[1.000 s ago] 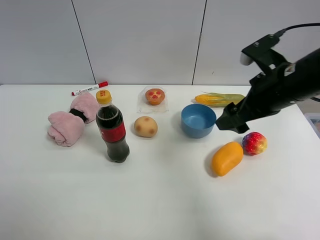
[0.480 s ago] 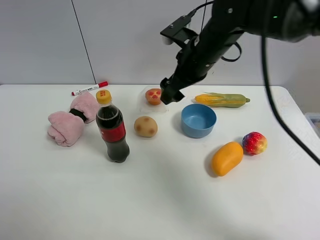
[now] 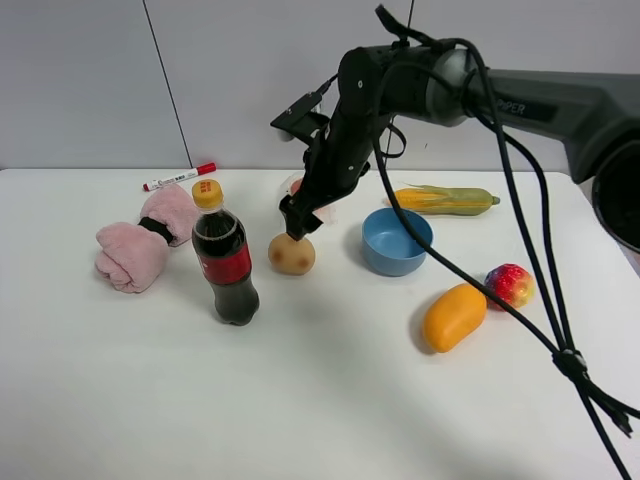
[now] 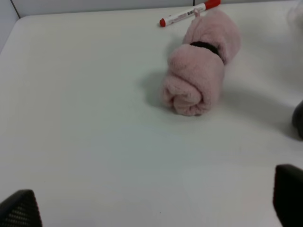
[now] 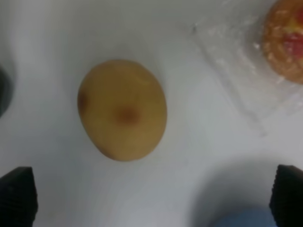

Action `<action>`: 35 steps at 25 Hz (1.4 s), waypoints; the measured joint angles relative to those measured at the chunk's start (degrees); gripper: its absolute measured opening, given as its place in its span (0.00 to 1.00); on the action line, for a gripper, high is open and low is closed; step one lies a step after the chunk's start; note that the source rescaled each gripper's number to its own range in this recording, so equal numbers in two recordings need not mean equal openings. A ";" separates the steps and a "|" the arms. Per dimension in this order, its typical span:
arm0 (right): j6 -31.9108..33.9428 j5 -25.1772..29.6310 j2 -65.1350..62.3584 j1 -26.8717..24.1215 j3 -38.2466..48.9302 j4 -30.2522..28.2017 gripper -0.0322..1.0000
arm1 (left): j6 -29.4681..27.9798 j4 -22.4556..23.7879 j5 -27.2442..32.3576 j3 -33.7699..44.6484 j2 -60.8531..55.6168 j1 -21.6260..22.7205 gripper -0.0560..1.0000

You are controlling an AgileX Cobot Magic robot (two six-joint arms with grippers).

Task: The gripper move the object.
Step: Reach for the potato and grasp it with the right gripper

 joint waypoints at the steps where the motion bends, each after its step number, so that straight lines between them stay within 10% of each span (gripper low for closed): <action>1: 0.00 -0.36 0.73 0.00 0.00 -0.08 0.99 | 0.00 0.00 0.00 0.00 0.00 0.00 1.00; 30: -0.10 -14.33 11.83 3.18 -0.16 1.91 0.99 | 0.00 0.00 0.00 0.00 0.00 0.00 1.00; 35: -0.49 -14.99 11.93 3.44 -0.16 1.50 0.81 | 0.00 0.00 0.00 0.00 0.00 0.00 1.00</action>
